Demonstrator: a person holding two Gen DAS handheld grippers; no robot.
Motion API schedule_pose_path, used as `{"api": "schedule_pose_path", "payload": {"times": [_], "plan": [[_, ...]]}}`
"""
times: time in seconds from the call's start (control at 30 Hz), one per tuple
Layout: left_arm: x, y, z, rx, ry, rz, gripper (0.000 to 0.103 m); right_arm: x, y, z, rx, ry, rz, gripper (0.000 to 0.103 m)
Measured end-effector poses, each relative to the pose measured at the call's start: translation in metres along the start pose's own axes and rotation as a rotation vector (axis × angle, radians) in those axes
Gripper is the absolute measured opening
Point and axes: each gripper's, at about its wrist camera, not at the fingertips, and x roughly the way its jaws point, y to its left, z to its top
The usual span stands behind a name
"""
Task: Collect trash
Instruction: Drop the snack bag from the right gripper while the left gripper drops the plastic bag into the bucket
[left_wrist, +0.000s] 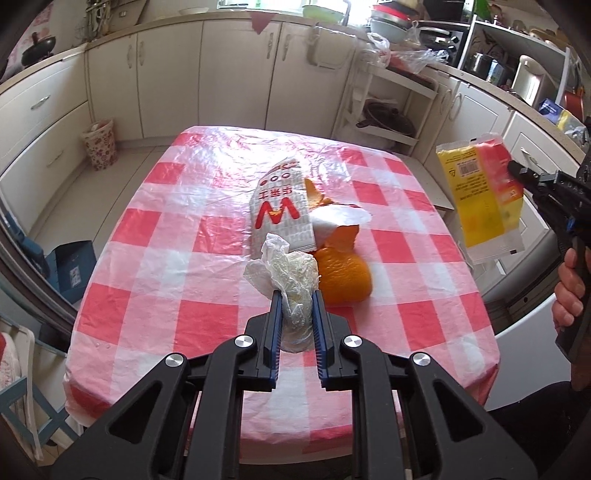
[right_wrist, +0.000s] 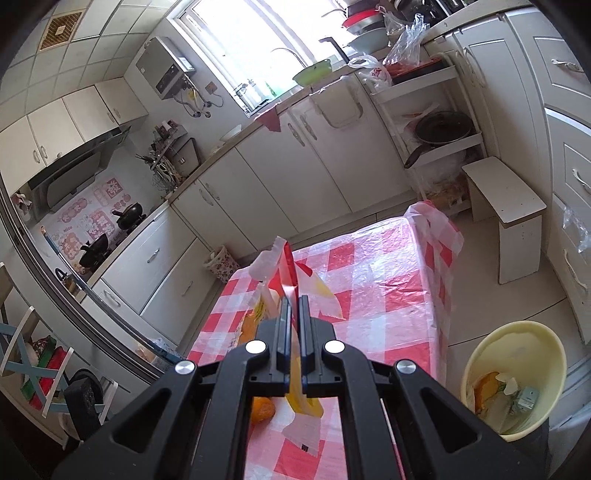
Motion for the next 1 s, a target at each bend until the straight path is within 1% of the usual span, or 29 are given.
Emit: {"api": "schedule_pose_path", "payload": {"times": [0.1, 0.23, 0.3, 0.43, 0.5, 0.67, 0.73, 0.77, 0.8, 0.83, 0.87, 0.93, 1.0], "plan": [[-0.003, -0.009, 0.003, 0.013, -0.009, -0.038, 0.015, -0.008, -0.012, 0.001, 0.001, -0.008, -0.042, 0.004], [-0.003, -0.030, 0.010, 0.043, -0.016, -0.089, 0.015, -0.024, -0.041, 0.002, 0.015, -0.017, -0.133, 0.004], [-0.002, -0.046, 0.013, 0.063, -0.017, -0.118, 0.015, -0.031, -0.060, 0.001, 0.026, -0.013, -0.194, 0.004], [0.006, -0.093, 0.017, 0.119, -0.006, -0.187, 0.015, -0.041, -0.104, -0.001, 0.042, 0.018, -0.328, 0.004], [0.013, -0.121, 0.020, 0.148, 0.002, -0.225, 0.015, -0.042, -0.126, -0.002, 0.063, 0.041, -0.380, 0.004], [0.034, -0.192, 0.020, 0.218, 0.025, -0.307, 0.015, -0.026, -0.179, -0.006, 0.148, 0.120, -0.459, 0.004], [0.046, -0.219, 0.020, 0.241, 0.041, -0.332, 0.015, -0.013, -0.197, -0.011, 0.180, 0.179, -0.473, 0.005], [0.051, -0.229, 0.018, 0.249, 0.047, -0.339, 0.015, -0.005, -0.205, -0.015, 0.206, 0.229, -0.466, 0.008], [0.061, -0.243, 0.018, 0.259, 0.060, -0.348, 0.015, -0.001, -0.214, -0.020, 0.235, 0.274, -0.460, 0.017], [0.070, -0.252, 0.018, 0.265, 0.071, -0.354, 0.015, 0.001, -0.219, -0.022, 0.256, 0.291, -0.470, 0.036], [0.079, -0.262, 0.018, 0.270, 0.085, -0.362, 0.015, -0.003, -0.224, -0.021, 0.276, 0.284, -0.484, 0.048], [0.101, -0.283, 0.018, 0.275, 0.122, -0.374, 0.015, -0.016, -0.231, -0.014, 0.326, 0.245, -0.471, 0.050], [0.128, -0.305, 0.015, 0.272, 0.175, -0.375, 0.015, -0.034, -0.236, -0.007, 0.381, 0.195, -0.440, 0.054]]}}
